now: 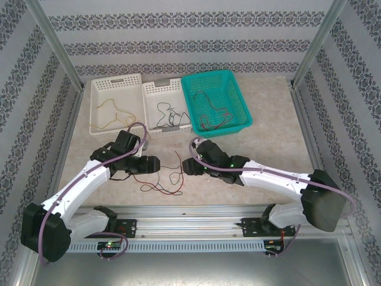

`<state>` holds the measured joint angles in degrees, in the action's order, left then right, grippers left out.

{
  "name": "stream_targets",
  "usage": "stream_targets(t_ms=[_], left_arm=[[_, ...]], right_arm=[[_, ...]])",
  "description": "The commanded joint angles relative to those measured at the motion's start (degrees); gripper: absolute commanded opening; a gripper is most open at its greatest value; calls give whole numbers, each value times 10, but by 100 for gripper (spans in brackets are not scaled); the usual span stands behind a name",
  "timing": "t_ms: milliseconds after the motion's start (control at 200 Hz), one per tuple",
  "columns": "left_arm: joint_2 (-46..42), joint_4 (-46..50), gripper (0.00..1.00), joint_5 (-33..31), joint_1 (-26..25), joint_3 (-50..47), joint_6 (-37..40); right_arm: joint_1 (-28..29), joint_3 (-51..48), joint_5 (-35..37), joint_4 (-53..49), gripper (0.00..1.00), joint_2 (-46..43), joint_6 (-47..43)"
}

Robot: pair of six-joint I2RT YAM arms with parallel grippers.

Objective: Untangle the cables

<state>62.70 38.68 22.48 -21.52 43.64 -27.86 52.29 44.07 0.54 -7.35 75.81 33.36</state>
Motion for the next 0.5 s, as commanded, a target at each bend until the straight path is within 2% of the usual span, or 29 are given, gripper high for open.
stream_targets(t_ms=[0, 65, 240, 410, 495], left_arm=[[11, -59, 75, -10, -14, -34, -55], [29, -91, 79, -12, -20, -54, -67], [73, -129, 79, -34, -32, -72, -70], [88, -167, 79, -40, -35, -83, -79], [94, -182, 77, -50, -38, -86, -81]], right_arm=[[5, -21, 33, 6, 62, -26, 2], [5, -29, 37, 6, 65, -39, 1], [5, -44, 43, -5, 71, -76, -4], [5, -60, 27, 7, 97, -101, -4], [5, -70, 20, 19, 98, -106, -1]])
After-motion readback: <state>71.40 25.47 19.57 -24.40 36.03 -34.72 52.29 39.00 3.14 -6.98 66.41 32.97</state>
